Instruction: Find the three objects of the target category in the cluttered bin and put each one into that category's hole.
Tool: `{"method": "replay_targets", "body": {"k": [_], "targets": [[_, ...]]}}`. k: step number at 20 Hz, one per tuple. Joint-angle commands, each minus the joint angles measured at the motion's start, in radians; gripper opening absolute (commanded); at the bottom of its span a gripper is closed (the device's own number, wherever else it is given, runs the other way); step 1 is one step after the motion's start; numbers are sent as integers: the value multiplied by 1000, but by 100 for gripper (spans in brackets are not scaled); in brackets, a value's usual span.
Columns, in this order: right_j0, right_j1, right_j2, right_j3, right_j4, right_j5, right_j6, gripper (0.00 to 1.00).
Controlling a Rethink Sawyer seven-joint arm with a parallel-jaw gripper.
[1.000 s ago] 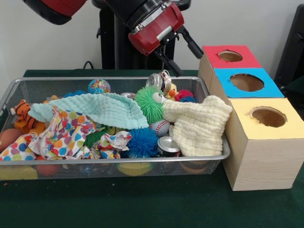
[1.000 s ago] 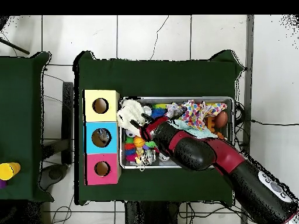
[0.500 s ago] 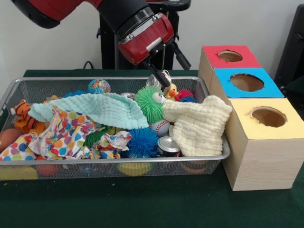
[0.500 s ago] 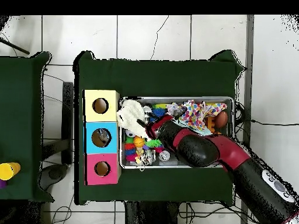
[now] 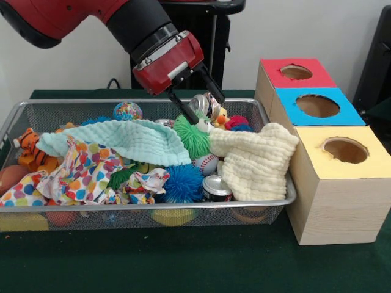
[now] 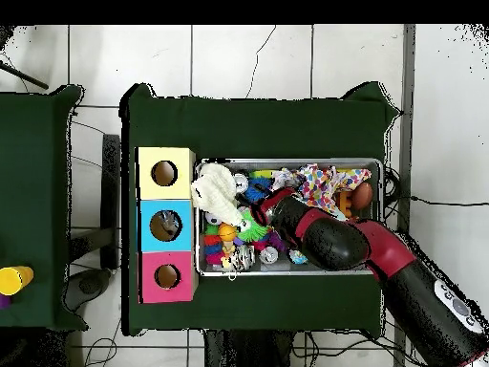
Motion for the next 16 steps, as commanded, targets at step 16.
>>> {"method": "replay_targets", "body": {"k": [16], "targets": [[-18,238,-89,-319,-212,223,-415,100]]}}
